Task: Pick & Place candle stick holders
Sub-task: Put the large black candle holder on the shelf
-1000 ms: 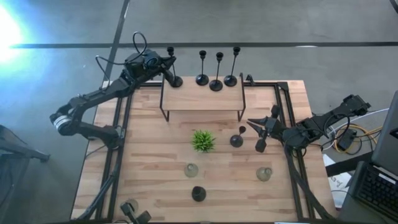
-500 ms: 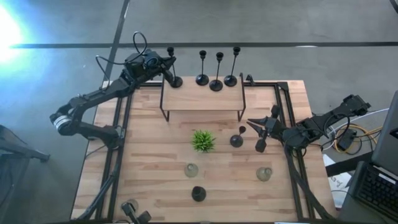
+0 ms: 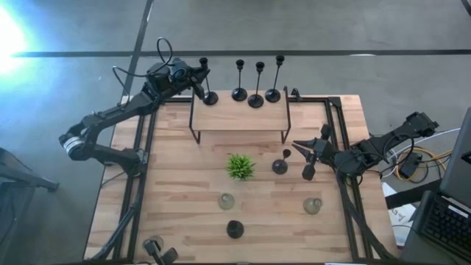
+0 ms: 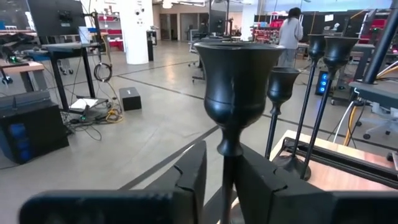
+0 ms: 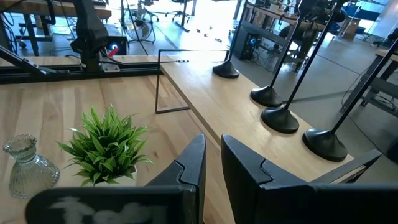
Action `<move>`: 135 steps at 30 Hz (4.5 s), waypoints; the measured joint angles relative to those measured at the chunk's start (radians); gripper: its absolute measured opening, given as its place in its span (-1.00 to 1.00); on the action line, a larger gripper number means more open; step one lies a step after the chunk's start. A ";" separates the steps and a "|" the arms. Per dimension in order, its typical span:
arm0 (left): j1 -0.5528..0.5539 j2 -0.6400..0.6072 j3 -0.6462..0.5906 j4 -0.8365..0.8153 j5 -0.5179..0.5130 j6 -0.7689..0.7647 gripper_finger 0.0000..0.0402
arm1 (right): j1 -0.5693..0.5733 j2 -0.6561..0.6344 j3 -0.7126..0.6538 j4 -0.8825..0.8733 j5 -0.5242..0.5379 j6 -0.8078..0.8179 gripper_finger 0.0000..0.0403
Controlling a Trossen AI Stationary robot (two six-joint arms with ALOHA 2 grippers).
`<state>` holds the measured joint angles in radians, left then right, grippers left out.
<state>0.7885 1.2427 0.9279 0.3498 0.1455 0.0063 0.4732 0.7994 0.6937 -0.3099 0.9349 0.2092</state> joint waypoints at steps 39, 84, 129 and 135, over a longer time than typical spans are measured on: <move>0.015 0.000 0.000 -0.031 -0.012 0.074 -0.92 | 0.000 0.000 0.000 0.000 0.000 0.000 -0.79; 0.046 0.000 0.000 -0.045 -0.006 0.022 -0.56 | 0.000 0.000 0.000 0.000 -0.004 0.000 -0.79; -0.003 -0.626 -0.002 -0.902 0.437 -0.004 0.31 | 0.000 0.000 0.000 0.000 -0.049 0.008 -0.79; -0.109 -0.779 -0.129 -0.813 0.713 -0.104 0.30 | 0.000 0.000 0.000 0.000 -0.049 0.009 -0.79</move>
<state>0.6793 0.4633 0.7988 -0.4628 0.8585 -0.0979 0.4733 0.7991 0.6933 -0.3096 0.8864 0.2179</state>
